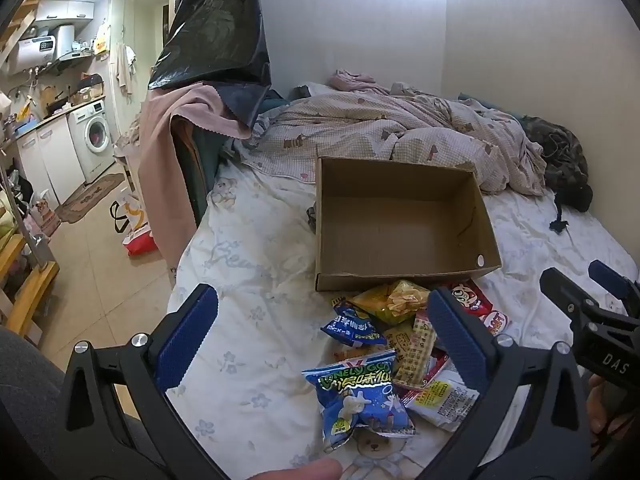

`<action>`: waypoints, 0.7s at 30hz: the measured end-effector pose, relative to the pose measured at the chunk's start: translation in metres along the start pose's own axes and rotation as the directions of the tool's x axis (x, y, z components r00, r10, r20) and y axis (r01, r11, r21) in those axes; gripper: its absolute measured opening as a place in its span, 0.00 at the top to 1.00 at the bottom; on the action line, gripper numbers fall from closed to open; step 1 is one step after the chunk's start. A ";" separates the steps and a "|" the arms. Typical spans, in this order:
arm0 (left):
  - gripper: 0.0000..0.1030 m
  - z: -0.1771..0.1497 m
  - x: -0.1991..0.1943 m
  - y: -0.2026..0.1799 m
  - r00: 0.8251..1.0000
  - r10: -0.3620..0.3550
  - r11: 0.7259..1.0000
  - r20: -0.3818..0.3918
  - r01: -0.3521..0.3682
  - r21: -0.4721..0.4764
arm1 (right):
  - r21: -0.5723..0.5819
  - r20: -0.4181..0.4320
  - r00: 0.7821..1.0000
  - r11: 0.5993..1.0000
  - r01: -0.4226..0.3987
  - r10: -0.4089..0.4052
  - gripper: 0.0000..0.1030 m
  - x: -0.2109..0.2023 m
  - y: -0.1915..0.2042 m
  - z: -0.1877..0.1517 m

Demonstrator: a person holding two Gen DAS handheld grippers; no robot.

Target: Organize snacks

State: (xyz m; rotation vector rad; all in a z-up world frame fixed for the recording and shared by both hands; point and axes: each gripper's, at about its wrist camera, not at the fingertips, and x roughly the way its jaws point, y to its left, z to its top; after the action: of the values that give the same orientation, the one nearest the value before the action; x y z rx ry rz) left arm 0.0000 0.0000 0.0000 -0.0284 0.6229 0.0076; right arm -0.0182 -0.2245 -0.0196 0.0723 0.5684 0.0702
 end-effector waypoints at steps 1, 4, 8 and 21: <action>0.00 0.000 0.000 0.000 1.000 0.000 1.000 0.001 0.000 0.000 | 0.000 0.004 1.000 1.000 0.000 0.000 0.00 0.000 0.000 0.000; 0.00 0.000 0.001 0.000 1.000 -0.001 1.000 -0.001 0.001 0.002 | 0.001 0.003 1.000 1.000 0.000 0.000 0.00 0.000 0.000 0.000; 0.00 0.000 0.000 0.000 1.000 0.001 1.000 0.005 -0.001 0.001 | 0.002 0.004 1.000 1.000 0.001 -0.001 0.00 0.001 0.000 0.000; 0.00 0.000 0.000 0.000 1.000 0.002 1.000 0.006 -0.002 0.003 | 0.001 0.007 1.000 1.000 0.000 0.000 0.00 0.000 0.000 0.000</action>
State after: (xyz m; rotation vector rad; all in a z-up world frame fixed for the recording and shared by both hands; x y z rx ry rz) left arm -0.0001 -0.0001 0.0001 -0.0247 0.6171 0.0092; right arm -0.0180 -0.2249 -0.0200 0.0733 0.5611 0.0699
